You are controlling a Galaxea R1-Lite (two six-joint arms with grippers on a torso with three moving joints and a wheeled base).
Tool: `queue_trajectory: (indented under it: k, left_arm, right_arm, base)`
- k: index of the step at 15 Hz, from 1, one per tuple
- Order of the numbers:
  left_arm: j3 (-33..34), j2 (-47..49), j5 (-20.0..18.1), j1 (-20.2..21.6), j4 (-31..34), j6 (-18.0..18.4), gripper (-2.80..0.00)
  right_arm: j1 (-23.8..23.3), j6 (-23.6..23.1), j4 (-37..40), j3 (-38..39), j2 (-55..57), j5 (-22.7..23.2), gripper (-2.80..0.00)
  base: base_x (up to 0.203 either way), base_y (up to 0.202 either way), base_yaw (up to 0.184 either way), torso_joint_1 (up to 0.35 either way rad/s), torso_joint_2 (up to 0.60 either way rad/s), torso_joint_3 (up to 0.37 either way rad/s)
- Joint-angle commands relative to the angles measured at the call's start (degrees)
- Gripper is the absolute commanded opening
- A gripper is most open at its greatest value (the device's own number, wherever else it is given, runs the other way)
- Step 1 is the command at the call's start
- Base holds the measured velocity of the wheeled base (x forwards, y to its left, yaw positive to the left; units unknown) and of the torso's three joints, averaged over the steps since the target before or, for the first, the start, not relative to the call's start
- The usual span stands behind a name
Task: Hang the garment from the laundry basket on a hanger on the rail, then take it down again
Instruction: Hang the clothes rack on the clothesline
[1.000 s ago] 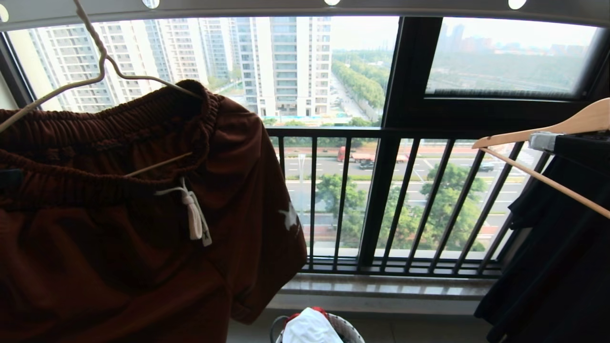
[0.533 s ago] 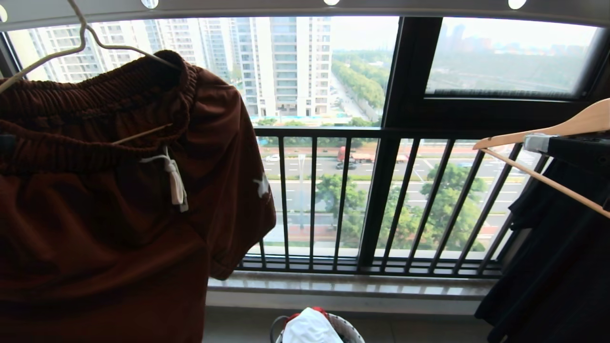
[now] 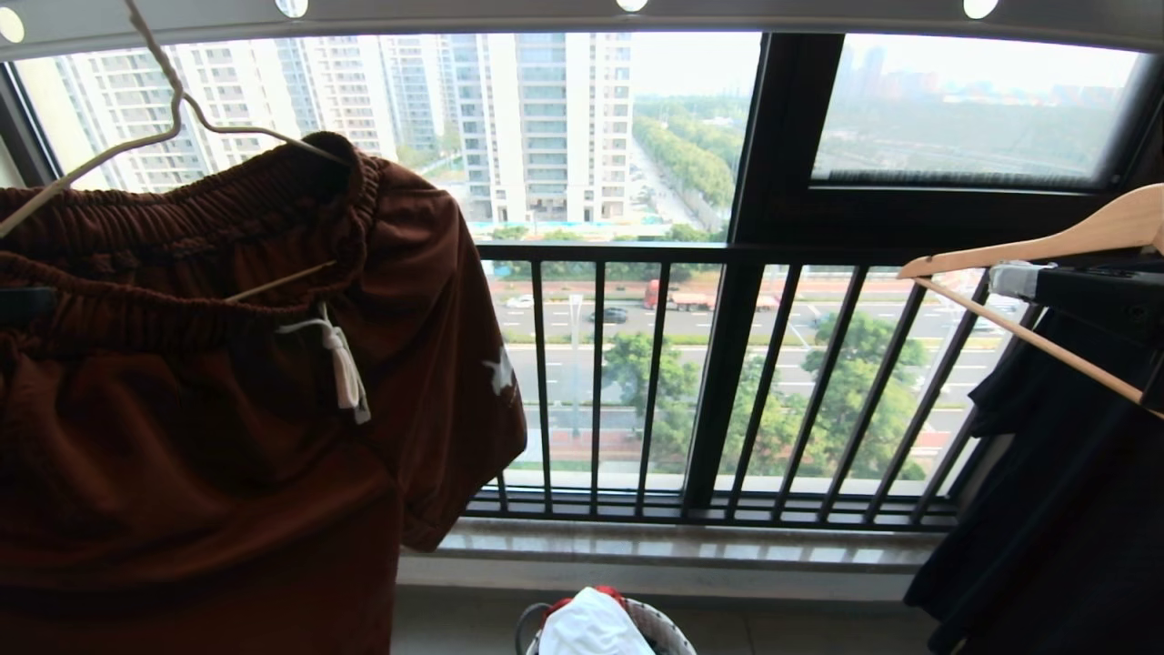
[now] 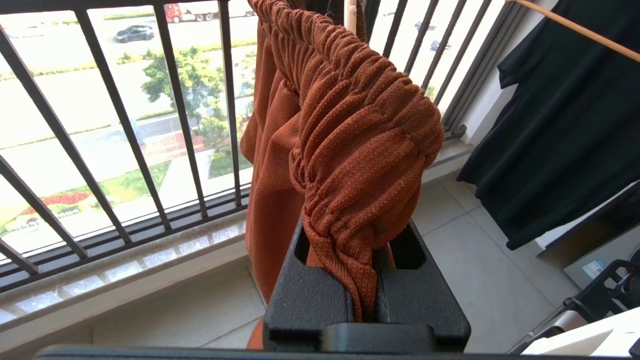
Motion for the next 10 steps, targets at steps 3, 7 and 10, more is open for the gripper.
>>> queue_trajectory:
  k: [3, 7, 10]
  left_arm:
    - [0.1, 0.2, -0.4, -1.9, 0.2, 0.0, -2.80]
    - [0.0, 1.0, 1.8, -6.4, 0.2, 0.1, -2.80]
    - [0.7, 2.2, 3.9, -6.8, 0.1, 0.3, -2.80]
  right_arm:
    - [-0.1, 0.0, -0.1, 0.1, 0.1, 0.1, -2.80]
    - [-0.1, 0.0, -0.1, 0.1, 0.1, 0.1, -2.80]
    - [-0.1, 0.0, -0.1, 0.0, 0.1, 0.1, -2.80]
  base:
    - [0.000, 0.000, 0.000, 0.000, 0.00, 0.000]
    - [0.000, 0.000, 0.000, 0.000, 0.00, 0.000]
    - [0.000, 0.000, 0.000, 0.000, 0.00, 0.000]
